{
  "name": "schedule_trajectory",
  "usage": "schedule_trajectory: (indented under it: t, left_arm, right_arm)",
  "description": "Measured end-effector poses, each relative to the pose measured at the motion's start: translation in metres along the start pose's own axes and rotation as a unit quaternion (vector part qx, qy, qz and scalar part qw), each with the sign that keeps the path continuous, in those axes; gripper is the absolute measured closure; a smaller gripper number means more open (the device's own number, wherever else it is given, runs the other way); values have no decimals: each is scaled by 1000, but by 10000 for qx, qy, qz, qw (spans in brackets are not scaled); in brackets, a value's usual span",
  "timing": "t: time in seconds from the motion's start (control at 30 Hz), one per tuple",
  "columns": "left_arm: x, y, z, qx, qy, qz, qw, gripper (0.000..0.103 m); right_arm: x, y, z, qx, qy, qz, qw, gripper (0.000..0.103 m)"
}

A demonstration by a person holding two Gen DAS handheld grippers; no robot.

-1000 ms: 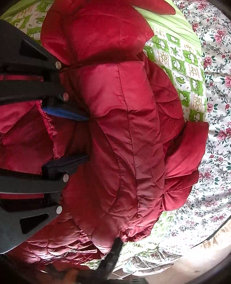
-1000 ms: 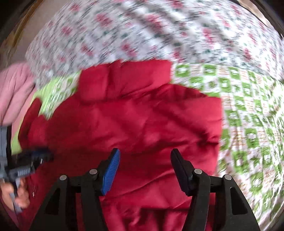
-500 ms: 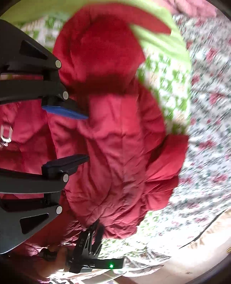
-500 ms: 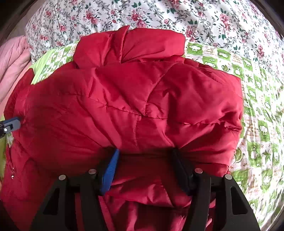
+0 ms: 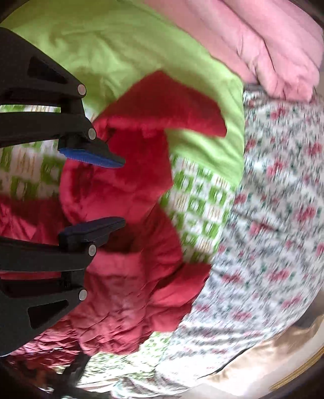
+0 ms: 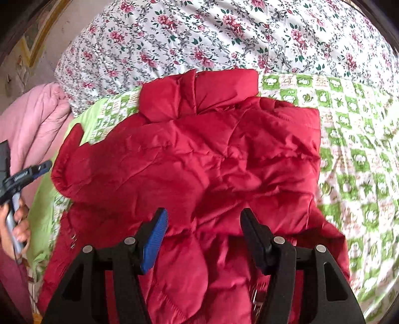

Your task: Fold large clothes

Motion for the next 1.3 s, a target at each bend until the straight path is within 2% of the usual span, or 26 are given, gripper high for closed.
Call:
schedule_trajectory:
  t: [0.13,0.2,0.27,0.4,0.57,0.63,0.67,0.7,0.77,0.8,1.0,1.2,1.3]
  left_arm:
    - [16,-23,4,285,31,17,9996,64]
    - [24,-33,12,383,-42,38,9993,52]
    - [31,-45,28,495,-159,33,9986,46]
    - [40,-67,67,793,-475,-28,9957,46]
    - [43,-90,111,1408,-751,-28,9872,46]
    - [44,-97,123,1452,-770,-154,9863,46]
    - [44,-100,127,1463,-811,-213,9857,50]
    - [43,-104,132,1502,-846,-269,9847,67]
    - [42,-107,134,1482,-838,-355,9848,91]
    - [42,-108,132,1444,-779,-431,9855,93]
    - [44,-108,100,971,-277,-940,9904,97]
    - [46,-69,62,373,111,-1025,9940,98]
    - [56,-43,45,39,299,-1038,9941,98]
  right_arm:
    - [-7,-4,-7,64,-58,-51,9999,41]
    - [-11,-6,-8,158,-109,-5,9998,41]
    - [-15,-10,-12,255,-107,11,9996,41]
    - [-20,-19,-15,472,-72,36,9989,41]
    - [-27,-32,-19,676,-111,0,9976,41]
    - [-31,-35,-20,695,-152,-60,9974,41]
    - [-33,-36,-19,720,-183,-53,9972,41]
    - [-35,-37,-19,752,-221,-39,9969,41]
    - [-36,-37,-19,741,-235,-44,9970,41]
    - [-37,-36,-20,732,-225,-52,9970,41]
    - [-36,-33,-23,770,-166,52,9969,41]
    - [-35,-36,-24,839,-142,104,9963,41]
    - [-35,-36,-23,868,-149,152,9960,41]
Point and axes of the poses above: each gripper's, at about its wrist camera, not at the fingertips, and z roughly the way its jaws point, y to its right, x to its top, the point moved 9 cm from there along z, roughly the way its jaws point, and after that the axes turned 8 degrees about y, right-handed, at the moved point
